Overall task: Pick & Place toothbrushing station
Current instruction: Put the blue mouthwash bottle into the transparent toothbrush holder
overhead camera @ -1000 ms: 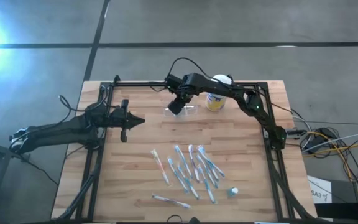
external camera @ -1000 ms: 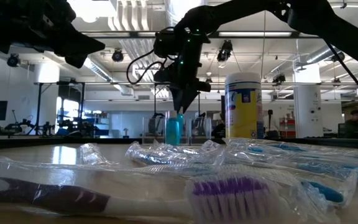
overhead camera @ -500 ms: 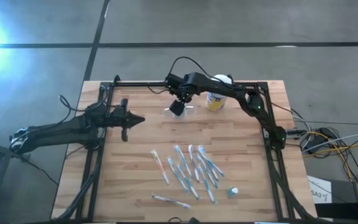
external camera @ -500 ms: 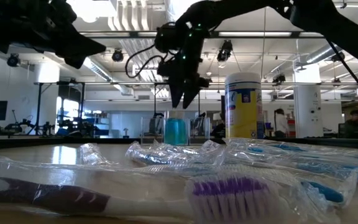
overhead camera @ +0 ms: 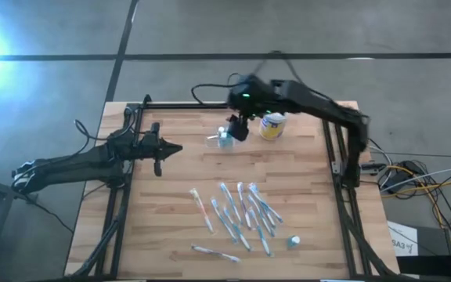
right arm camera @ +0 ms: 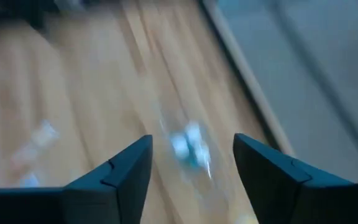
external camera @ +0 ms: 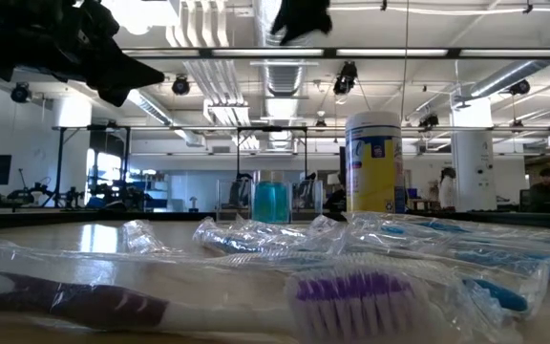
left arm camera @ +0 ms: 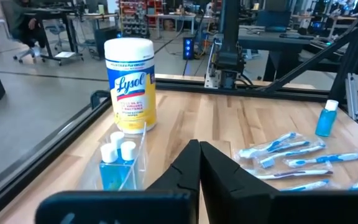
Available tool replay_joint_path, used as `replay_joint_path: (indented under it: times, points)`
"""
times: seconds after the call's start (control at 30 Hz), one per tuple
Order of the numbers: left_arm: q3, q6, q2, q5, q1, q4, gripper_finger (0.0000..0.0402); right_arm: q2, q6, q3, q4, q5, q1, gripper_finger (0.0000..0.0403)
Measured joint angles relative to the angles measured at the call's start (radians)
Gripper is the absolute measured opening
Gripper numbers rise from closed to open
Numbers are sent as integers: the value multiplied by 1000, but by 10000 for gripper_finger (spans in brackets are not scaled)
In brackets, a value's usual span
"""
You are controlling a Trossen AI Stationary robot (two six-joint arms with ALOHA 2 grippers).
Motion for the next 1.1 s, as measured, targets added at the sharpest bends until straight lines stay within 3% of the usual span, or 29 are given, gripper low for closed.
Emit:
replay_joint_path:
  times: [0.23,0.37,0.5,0.67,0.83,1.1]
  points:
    - [0,0,0,6,0,1,16,-363,-190,-361,318,41,210,149]
    - [0,25,3,82,0,2,8,-597,-186,-663,495,19,244,85]
    - [4,25,16,92,0,3,4,-804,-116,-981,641,-13,251,20]
    - [39,19,65,128,-4,6,19,-1000,-64,-1341,842,-1,250,13]
    - [140,25,197,161,-41,-5,26,-1159,-77,-1602,1099,-5,248,12]
    - [285,47,362,185,-70,-49,10,-1383,-84,-1697,1095,-15,234,12]
